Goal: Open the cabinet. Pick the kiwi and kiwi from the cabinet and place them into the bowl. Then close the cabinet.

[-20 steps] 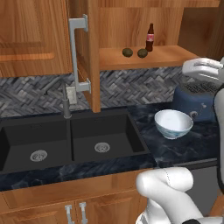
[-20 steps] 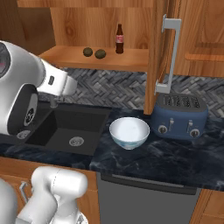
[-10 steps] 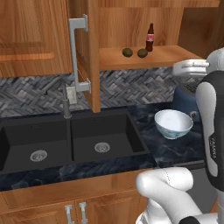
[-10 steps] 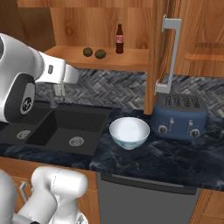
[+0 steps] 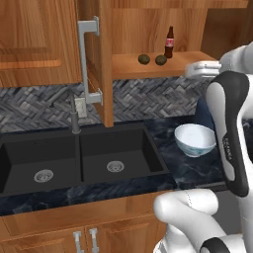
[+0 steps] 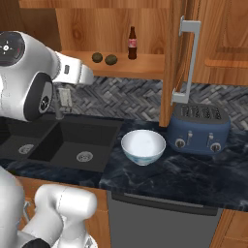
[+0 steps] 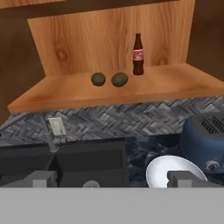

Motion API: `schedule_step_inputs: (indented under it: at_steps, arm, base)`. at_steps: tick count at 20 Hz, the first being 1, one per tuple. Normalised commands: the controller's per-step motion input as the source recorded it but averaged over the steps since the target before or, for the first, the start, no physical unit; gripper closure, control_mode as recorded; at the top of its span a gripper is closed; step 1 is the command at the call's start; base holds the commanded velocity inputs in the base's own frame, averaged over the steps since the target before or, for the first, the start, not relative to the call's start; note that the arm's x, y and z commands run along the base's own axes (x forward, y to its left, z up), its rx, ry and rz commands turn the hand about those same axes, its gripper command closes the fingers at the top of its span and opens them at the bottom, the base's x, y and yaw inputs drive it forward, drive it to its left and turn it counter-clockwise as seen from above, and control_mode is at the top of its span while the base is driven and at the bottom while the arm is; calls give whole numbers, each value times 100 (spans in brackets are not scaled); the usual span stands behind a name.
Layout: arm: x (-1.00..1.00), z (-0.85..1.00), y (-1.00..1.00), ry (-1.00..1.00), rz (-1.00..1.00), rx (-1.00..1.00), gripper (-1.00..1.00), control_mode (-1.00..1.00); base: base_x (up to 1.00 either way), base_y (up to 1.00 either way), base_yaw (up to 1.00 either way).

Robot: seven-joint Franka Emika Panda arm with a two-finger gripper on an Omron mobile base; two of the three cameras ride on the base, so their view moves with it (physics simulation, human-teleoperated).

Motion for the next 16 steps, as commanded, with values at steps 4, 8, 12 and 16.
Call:
schedule_step_inputs:
  at_steps: [4,8,12,16]
  arm:
    - [64,0,0,0,0,0,-100,-100]
    - [66,0,0,0,0,0,-100,-100]
    - [67,0,0,0,0,0,-100,-100]
    - [69,0,0,0,0,0,-100,-100]
  base:
    - [0,0,0]
    - [0,0,0]
    - [0,0,0]
    - [0,0,0]
